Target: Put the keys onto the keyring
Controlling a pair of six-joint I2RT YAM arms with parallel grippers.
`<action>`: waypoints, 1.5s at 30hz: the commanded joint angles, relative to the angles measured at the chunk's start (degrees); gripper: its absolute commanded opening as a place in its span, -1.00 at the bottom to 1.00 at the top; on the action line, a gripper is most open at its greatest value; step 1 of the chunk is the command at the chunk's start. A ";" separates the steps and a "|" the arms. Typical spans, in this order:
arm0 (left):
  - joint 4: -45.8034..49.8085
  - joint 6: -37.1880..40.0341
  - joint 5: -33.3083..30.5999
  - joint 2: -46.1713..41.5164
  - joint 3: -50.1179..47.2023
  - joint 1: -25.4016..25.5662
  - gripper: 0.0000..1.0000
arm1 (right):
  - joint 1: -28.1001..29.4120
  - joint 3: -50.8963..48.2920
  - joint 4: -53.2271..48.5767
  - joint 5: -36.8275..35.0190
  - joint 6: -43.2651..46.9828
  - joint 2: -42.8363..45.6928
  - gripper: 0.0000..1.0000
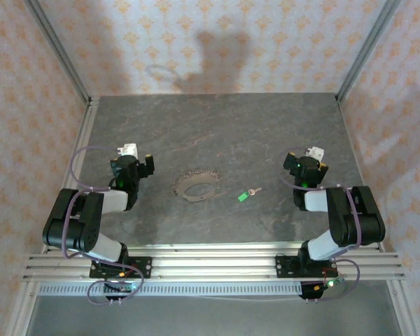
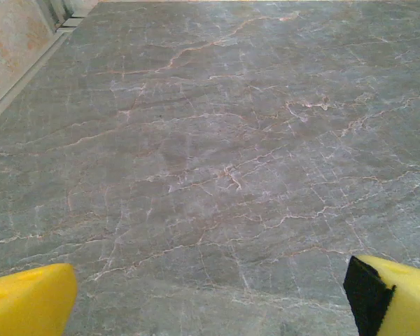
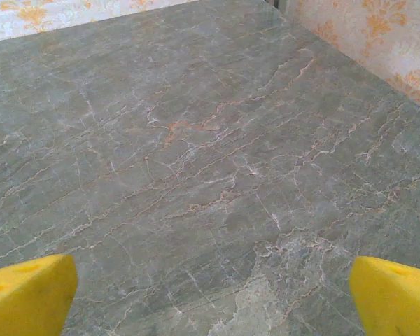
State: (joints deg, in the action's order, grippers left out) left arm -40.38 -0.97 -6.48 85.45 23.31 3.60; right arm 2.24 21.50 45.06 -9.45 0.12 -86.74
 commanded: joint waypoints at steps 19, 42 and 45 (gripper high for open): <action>-1.58 1.14 -1.54 0.45 1.47 -0.43 1.00 | 0.48 1.78 1.19 -1.60 0.34 -0.76 0.99; 49.34 -15.79 -5.19 -13.22 26.96 4.79 0.98 | -0.13 23.49 -51.32 -0.53 -18.69 16.43 1.00; 56.73 -19.82 -4.14 -13.68 29.97 9.00 0.98 | -0.07 24.88 -53.10 13.12 -17.81 16.60 0.79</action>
State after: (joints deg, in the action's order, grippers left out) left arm 4.10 -14.41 -10.48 72.84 50.13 9.39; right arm 2.20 45.04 1.19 -9.06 -15.99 -70.17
